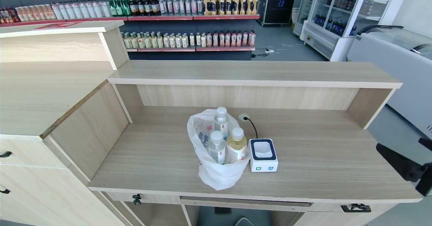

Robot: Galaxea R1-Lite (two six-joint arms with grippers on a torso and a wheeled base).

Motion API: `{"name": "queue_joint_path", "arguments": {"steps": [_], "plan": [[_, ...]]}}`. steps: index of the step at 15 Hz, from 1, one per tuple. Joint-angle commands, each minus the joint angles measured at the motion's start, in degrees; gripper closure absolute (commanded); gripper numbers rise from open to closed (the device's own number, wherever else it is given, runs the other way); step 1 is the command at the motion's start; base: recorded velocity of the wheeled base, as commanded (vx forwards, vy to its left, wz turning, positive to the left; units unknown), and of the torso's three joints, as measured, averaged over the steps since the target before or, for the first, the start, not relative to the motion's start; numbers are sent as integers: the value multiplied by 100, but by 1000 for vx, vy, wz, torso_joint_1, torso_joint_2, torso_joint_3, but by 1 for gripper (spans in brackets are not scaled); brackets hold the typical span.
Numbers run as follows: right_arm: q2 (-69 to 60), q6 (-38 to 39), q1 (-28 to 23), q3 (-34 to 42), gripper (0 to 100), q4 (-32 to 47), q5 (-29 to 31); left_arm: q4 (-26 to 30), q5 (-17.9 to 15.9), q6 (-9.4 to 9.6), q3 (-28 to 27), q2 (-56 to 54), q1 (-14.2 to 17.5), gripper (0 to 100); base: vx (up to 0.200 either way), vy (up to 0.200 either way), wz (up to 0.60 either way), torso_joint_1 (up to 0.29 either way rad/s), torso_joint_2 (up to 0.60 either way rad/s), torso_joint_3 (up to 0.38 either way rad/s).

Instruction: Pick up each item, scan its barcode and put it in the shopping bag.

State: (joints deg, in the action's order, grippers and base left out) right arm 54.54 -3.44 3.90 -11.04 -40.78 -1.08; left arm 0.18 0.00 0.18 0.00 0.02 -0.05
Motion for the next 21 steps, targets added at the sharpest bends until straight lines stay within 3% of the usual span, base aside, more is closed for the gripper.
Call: {"name": "queue_joint_path", "arguments": {"steps": [1, 4, 6, 21], "plan": [[-2176, 115, 278, 1104, 0, 1028, -6, -1, 0, -1, 0, -2, 5, 0, 0, 0, 0, 0, 0, 0], [-4039, 273, 243, 1104, 0, 3155, -6, -1, 0, -1, 0, -2, 5, 0, 0, 0, 0, 0, 0, 0], [-4909, 344, 102, 1104, 0, 3797, 29, -1, 0, -1, 0, -2, 5, 0, 0, 0, 0, 0, 0, 0], [-5454, 476, -346, 1104, 0, 3981, 205, -1, 0, -1, 0, -2, 5, 0, 0, 0, 0, 0, 0, 0]]}}
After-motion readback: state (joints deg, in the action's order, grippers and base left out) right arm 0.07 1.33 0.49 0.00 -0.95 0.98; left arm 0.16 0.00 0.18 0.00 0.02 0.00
